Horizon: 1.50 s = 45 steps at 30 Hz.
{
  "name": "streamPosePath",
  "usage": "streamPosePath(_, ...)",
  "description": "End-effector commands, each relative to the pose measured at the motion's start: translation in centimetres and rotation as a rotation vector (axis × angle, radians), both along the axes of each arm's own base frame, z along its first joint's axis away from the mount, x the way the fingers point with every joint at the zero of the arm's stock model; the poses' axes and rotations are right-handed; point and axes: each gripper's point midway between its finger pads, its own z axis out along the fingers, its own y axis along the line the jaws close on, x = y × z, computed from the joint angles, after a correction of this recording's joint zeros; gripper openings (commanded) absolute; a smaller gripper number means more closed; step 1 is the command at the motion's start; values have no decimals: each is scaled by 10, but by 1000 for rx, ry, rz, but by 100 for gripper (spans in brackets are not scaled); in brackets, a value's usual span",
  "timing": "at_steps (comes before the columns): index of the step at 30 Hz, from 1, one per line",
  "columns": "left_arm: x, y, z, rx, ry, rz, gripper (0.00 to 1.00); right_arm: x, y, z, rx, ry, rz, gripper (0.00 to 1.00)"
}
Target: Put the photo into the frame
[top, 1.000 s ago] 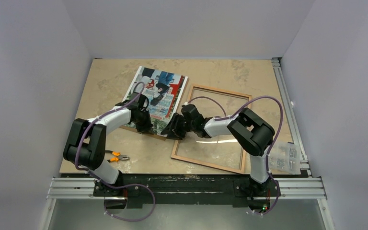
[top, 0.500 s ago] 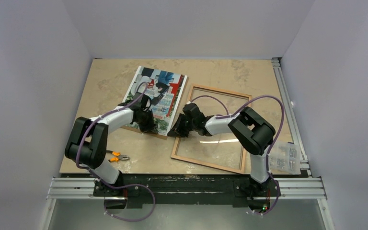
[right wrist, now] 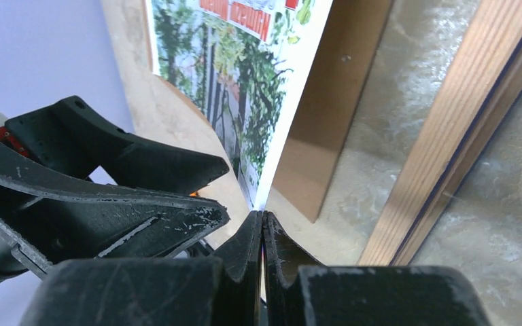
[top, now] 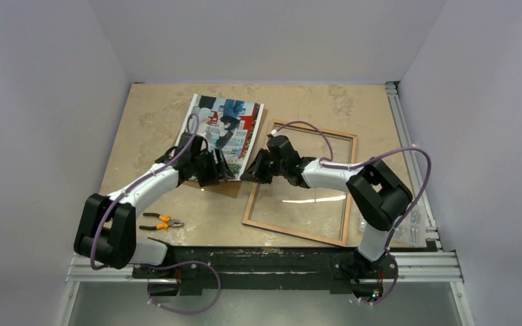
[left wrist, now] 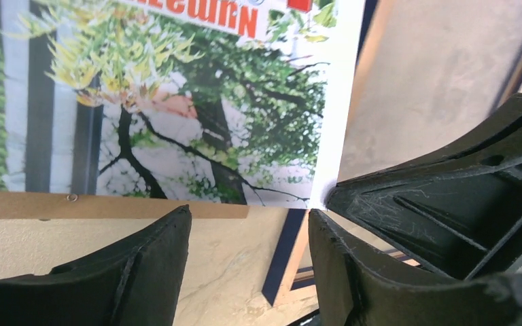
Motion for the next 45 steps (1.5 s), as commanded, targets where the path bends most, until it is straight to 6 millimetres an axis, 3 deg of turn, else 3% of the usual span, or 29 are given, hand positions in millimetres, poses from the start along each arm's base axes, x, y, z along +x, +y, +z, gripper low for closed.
streamPosePath(1,10,-11,26,-76,-122,-12,63,2,-9,19,-24,-58,15,0)
streamPosePath(11,5,-33,65,-224,-280,-143,63,-25,-74,23,-79,-42,2,0)
streamPosePath(17,4,-36,65,-243,-287,-159,63,-51,-113,30,-177,-56,12,0)
streamPosePath(20,5,-36,57,-236,-262,-158,63,-43,-136,30,-238,-83,-25,41)
streamPosePath(23,6,-36,47,-224,-226,-153,63,-29,-148,28,-208,-89,-49,62)
streamPosePath(26,6,-36,35,-211,-183,-151,61,-14,-143,27,-140,-91,-28,66)
streamPosePath(33,5,-40,11,-218,-100,-149,55,13,-102,8,5,-47,63,64)
streamPosePath(42,5,-41,6,-221,-85,-153,53,30,-68,10,121,-27,91,55)
streamPosePath(45,5,-42,7,-223,-85,-154,53,30,-56,7,127,-14,109,46)
